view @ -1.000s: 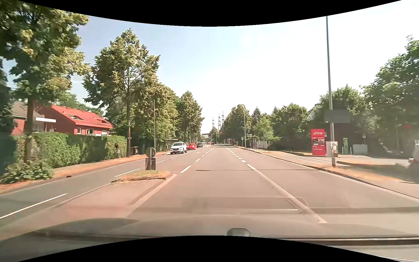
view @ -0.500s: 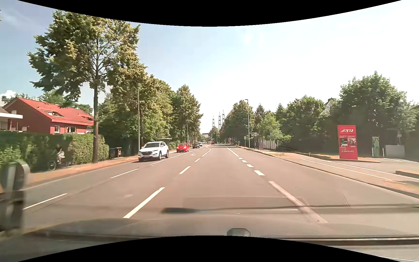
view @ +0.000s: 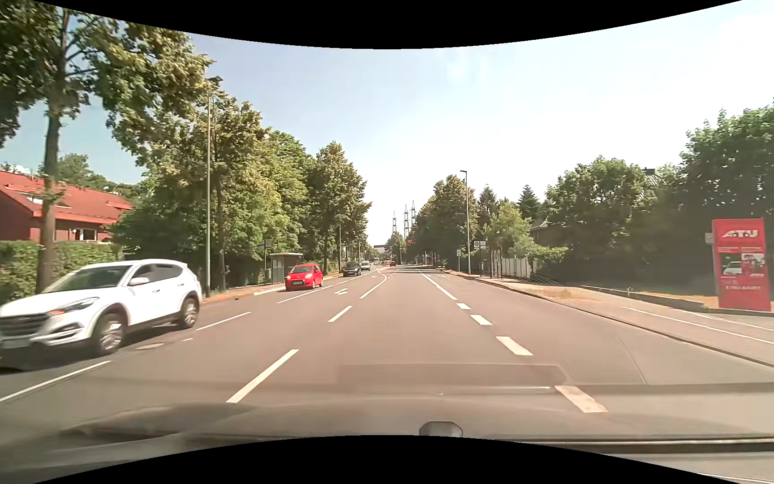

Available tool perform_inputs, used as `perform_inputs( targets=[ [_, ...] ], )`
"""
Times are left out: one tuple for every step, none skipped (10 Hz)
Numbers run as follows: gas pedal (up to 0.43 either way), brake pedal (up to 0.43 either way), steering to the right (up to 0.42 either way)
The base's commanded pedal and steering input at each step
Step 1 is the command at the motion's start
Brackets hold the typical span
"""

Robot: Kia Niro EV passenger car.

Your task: Follow the waypoints while adhering to traffic rules and regulations

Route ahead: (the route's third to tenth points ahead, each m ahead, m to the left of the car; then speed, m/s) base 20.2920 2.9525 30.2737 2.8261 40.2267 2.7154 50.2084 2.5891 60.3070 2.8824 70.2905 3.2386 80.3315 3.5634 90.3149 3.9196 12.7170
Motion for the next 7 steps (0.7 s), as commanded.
perform_inputs(
  targets=[
    [0.000,0.030,-0.002],
    [0.000,0.030,-0.002],
    [0.000,0.030,-0.002],
    [0.000,0.018,-0.002],
    [0.000,0.018,-0.002],
    [0.000,0.018,-0.003],
    [0.000,0.055,-0.003]
  ],
)
